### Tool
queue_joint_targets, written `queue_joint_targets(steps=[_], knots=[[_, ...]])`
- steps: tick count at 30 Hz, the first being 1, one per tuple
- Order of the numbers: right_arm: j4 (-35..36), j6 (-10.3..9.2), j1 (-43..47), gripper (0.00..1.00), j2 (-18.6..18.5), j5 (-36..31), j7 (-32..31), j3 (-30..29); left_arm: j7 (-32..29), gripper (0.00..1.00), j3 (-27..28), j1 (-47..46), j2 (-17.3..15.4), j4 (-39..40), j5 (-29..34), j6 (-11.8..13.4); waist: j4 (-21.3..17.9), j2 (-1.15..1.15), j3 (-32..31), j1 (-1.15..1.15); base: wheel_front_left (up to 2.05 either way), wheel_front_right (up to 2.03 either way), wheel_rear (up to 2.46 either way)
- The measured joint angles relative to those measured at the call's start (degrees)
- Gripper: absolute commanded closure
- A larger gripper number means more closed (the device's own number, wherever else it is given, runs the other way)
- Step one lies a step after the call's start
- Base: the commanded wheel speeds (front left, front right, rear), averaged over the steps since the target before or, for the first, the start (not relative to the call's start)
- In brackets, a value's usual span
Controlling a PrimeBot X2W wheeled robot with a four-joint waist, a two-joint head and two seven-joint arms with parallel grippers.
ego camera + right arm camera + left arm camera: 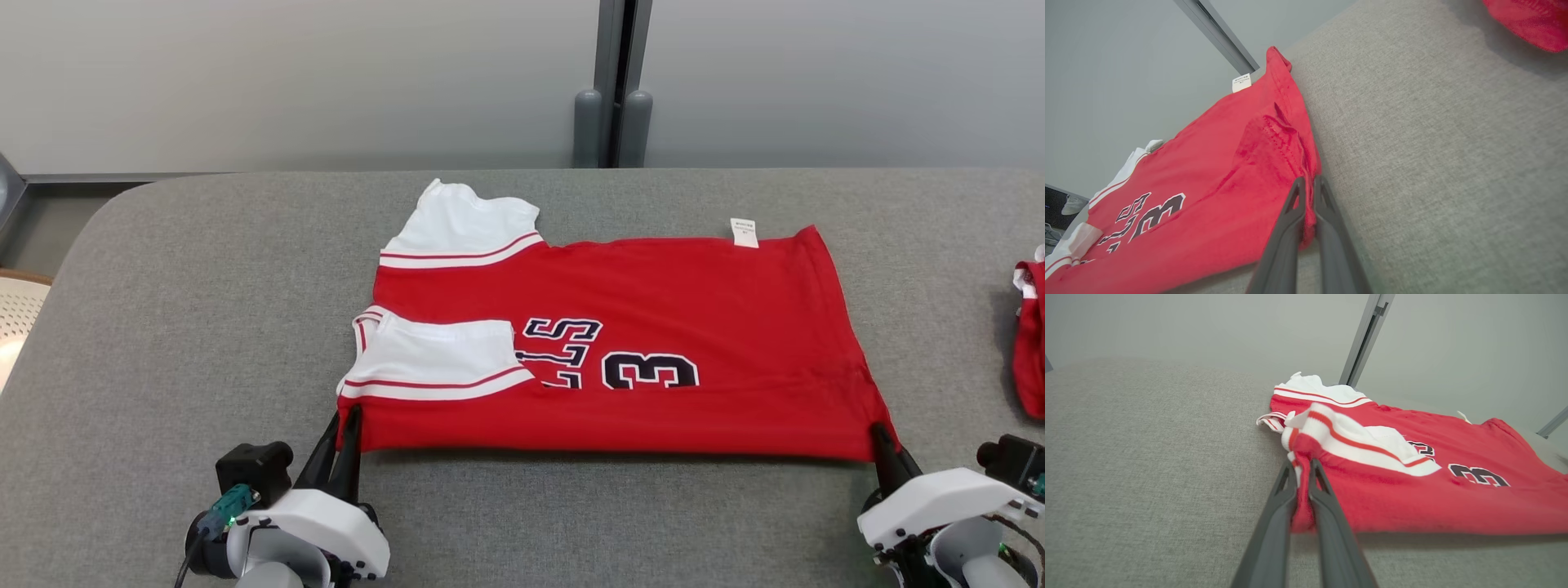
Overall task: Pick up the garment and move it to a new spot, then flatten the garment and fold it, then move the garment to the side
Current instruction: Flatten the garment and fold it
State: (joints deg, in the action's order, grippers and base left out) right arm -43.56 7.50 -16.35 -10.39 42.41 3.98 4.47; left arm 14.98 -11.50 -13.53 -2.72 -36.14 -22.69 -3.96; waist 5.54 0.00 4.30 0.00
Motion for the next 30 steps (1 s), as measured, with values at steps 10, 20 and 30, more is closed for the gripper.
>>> queue_joint_targets(steps=[10,20,30], knots=[[5.2,0.01,7.4,1.0,-1.0,0.0,-4.6,-1.7,-1.3,1.0,-1.1,5.7,-0.9,0.9,1.1,0.5,-0.7,0.0,-2.7,0.0,0.0,0.0,0.0],[10.3,-0.02,10.2,0.0,0.5,-3.4,-5.2,-6.2,-3.2,0.0,-2.3,8.2,-0.8,2.1,-0.3,0.5,-0.5,0.0,-3.4,0.0,0.0,0.0,0.0],[21.8,-0.01,10.2,0.0,-0.5,-7.4,1.3,-3.2,-0.1,0.0,1.3,5.0,-0.4,10.0,-4.1,0.9,-1.3,0.0,-1.7,0.0,0.0,0.0,0.0]])
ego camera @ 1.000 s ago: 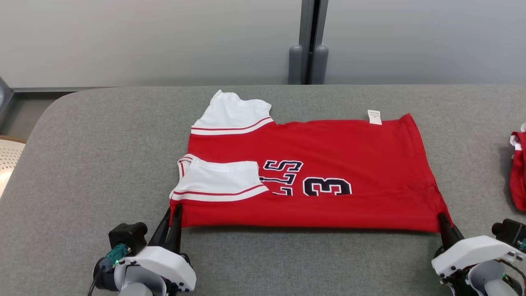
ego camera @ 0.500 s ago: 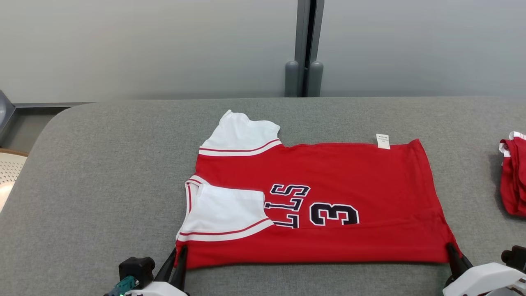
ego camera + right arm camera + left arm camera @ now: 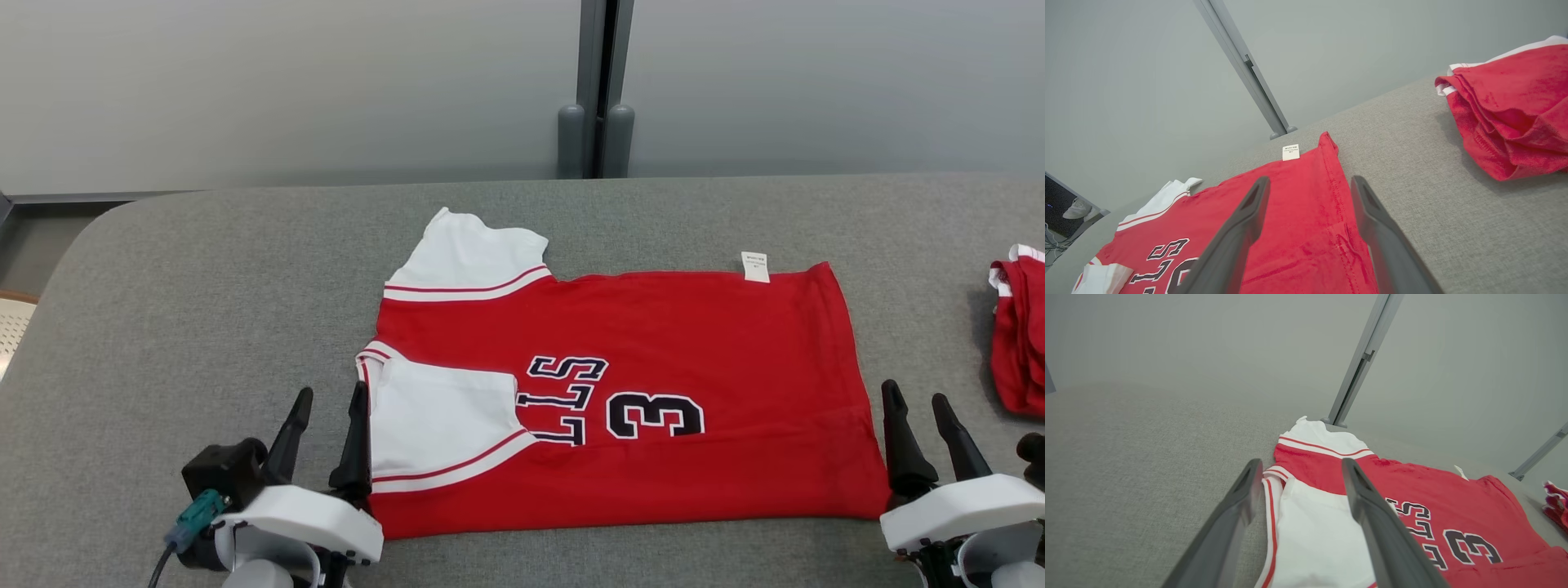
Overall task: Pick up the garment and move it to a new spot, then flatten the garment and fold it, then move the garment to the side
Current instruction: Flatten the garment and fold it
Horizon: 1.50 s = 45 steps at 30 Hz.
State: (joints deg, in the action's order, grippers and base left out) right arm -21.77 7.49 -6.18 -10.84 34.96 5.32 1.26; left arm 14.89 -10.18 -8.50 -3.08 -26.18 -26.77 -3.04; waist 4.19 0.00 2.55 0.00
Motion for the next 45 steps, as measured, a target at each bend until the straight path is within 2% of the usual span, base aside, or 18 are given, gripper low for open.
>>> queue_joint_targets(steps=[5,8,13,20,25,32,45], knots=[[1.3,0.0,-1.8,0.0,-0.5,-2.5,0.6,1.4,0.1,0.0,-0.4,-4.4,0.2,1.4,0.6,-0.5,-0.9,0.0,2.4,0.0,0.0,0.0,0.0],[2.3,0.0,-4.8,0.0,-0.8,-3.9,0.7,2.7,-0.9,0.0,-1.5,-9.5,-0.3,-0.7,2.2,-0.5,-1.7,0.0,4.7,0.0,0.0,0.0,0.0],[2.8,0.0,-11.1,0.0,-1.5,-5.4,-0.1,5.6,-8.6,0.0,-4.5,-20.8,-3.9,-6.5,5.2,-1.7,-3.5,0.0,9.6,0.0,0.0,0.0,0.0],[2.1,0.0,-21.0,0.0,-2.2,-6.0,-0.1,9.5,-18.7,0.0,-6.5,-37.4,-9.3,-13.7,6.1,-3.5,-7.3,0.0,17.1,0.0,0.0,0.0,0.0],[0.6,0.0,-25.9,0.0,-1.7,-5.1,1.4,10.2,-22.4,0.0,-7.2,-46.5,-13.0,-18.4,6.9,-4.0,-10.8,0.0,21.5,0.0,0.0,0.0,0.0],[-1.2,0.0,-29.0,0.0,-1.3,-4.2,3.1,12.5,-29.4,0.0,-12.2,-52.5,-15.9,-23.9,6.0,-4.4,-15.1,0.0,25.8,0.0,0.0,0.0,0.0],[-4.0,0.0,-31.5,0.0,-0.1,-1.7,5.9,13.1,-29.1,0.0,-17.1,-58.7,-19.3,-31.4,4.4,-4.4,-18.0,0.0,28.5,0.0,0.0,0.0,0.0]])
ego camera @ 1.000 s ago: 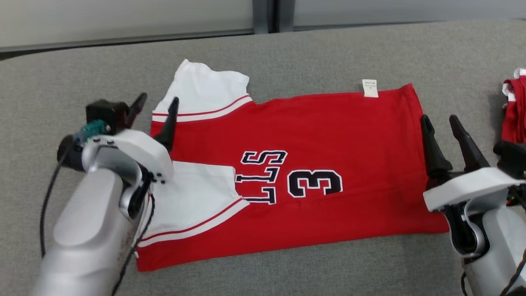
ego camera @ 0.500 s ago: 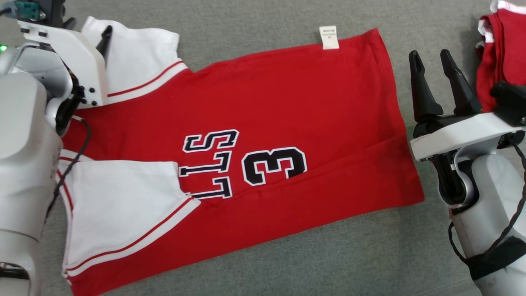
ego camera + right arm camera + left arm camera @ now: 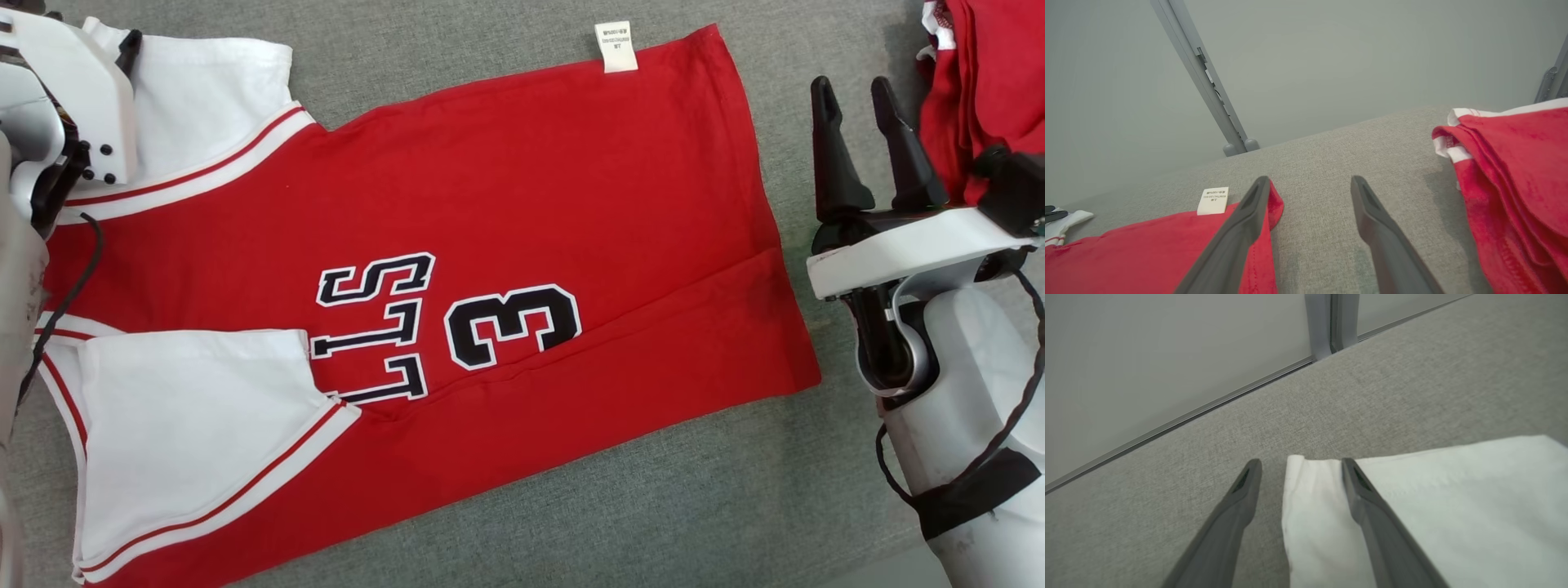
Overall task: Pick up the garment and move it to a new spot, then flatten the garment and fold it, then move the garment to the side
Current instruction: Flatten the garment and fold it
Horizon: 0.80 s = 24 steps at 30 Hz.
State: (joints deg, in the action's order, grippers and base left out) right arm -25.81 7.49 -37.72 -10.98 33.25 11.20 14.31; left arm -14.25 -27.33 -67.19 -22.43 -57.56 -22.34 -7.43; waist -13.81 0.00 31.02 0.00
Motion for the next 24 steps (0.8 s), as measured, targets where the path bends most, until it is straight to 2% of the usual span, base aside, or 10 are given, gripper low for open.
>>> queue_joint_targets(steps=[4,9,10,11,12,17,24], knots=[[-0.7,0.0,-0.3,0.0,0.0,0.4,0.4,1.0,-0.4,0.0,-0.8,-1.2,0.0,-2.6,0.0,0.0,-0.2,0.0,0.1,0.0,0.0,0.0,0.0],[-1.3,0.0,-0.7,0.0,-0.3,0.7,0.6,1.2,-1.9,0.0,-1.0,-1.5,1.1,-4.2,-3.3,0.0,-0.2,0.0,-0.1,0.0,0.0,0.0,0.0],[-1.3,0.0,-0.8,0.0,-0.4,0.9,0.7,1.2,-2.4,0.3,-1.0,-1.5,1.5,-4.3,-4.4,0.0,-0.1,0.0,-0.1,0.0,0.0,0.0,0.0],[-1.3,0.0,-0.8,0.0,-0.4,0.9,0.7,1.2,-2.4,0.86,-1.0,-1.5,1.5,-4.3,-4.4,0.0,-0.1,0.0,-0.1,0.0,0.0,0.0,0.0],[-1.6,0.0,-1.0,0.0,-0.9,0.9,0.7,1.2,-3.0,1.0,-1.1,-1.4,2.2,-4.1,-6.5,0.0,0.2,0.0,-0.2,0.0,0.0,0.0,0.0],[-2.4,0.0,-2.2,0.0,-2.9,0.5,-0.8,2.3,-0.7,1.0,-1.1,-1.0,3.5,-2.2,-10.8,0.0,1.8,0.0,-0.6,0.0,0.0,0.0,0.0],[-3.8,0.0,-5.0,0.0,-6.8,1.2,-7.0,3.9,4.6,1.0,-3.5,0.3,5.4,4.6,-16.2,0.0,6.0,0.0,-1.8,0.0,0.0,0.0,0.0]])
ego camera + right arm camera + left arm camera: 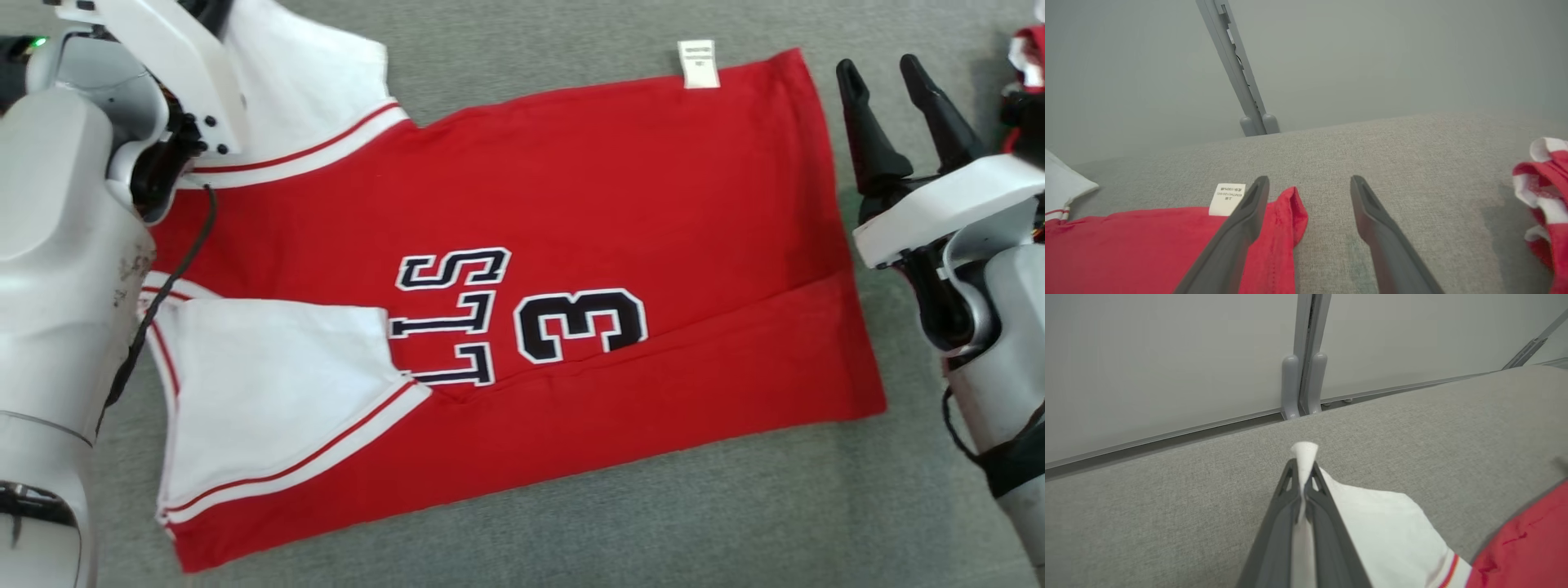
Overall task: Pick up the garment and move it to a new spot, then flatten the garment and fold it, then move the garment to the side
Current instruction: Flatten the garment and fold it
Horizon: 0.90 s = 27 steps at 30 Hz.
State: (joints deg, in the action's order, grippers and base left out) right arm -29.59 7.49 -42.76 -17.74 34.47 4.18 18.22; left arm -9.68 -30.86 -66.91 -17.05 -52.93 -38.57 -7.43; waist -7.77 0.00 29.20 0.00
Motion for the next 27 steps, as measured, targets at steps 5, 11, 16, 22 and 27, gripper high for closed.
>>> queue_joint_targets(steps=[5,11,16,22,27], knots=[[-3.0,0.0,-2.1,0.0,-3.3,0.6,-5.6,1.3,2.4,1.0,-4.4,1.7,-0.5,5.9,-1.7,0.0,4.0,0.0,-0.7,0.0,0.0,0.0,0.0],[-7.0,0.0,-3.7,0.0,-5.3,2.8,-10.1,2.4,3.3,1.0,-8.1,3.7,-1.0,12.1,-4.7,0.0,8.2,0.0,-1.6,0.0,0.0,0.0,0.0],[-10.2,-0.01,-4.4,0.0,-7.6,6.2,-12.3,3.1,3.4,1.0,-10.0,4.6,-1.5,15.6,-6.5,0.0,10.7,0.0,-2.0,0.0,0.0,0.0,0.0],[-12.2,0.0,-5.2,0.0,-8.6,8.9,-13.2,5.9,3.3,1.0,-11.0,5.7,-2.7,17.3,-7.3,0.0,11.7,0.0,-1.9,0.0,0.0,0.0,0.0],[-13.4,0.0,-6.0,1.0,-9.2,10.4,-13.2,8.3,3.4,1.0,-11.1,6.1,-3.4,17.4,-7.4,0.0,11.6,0.0,-2.0,0.0,0.0,0.0,0.0]])
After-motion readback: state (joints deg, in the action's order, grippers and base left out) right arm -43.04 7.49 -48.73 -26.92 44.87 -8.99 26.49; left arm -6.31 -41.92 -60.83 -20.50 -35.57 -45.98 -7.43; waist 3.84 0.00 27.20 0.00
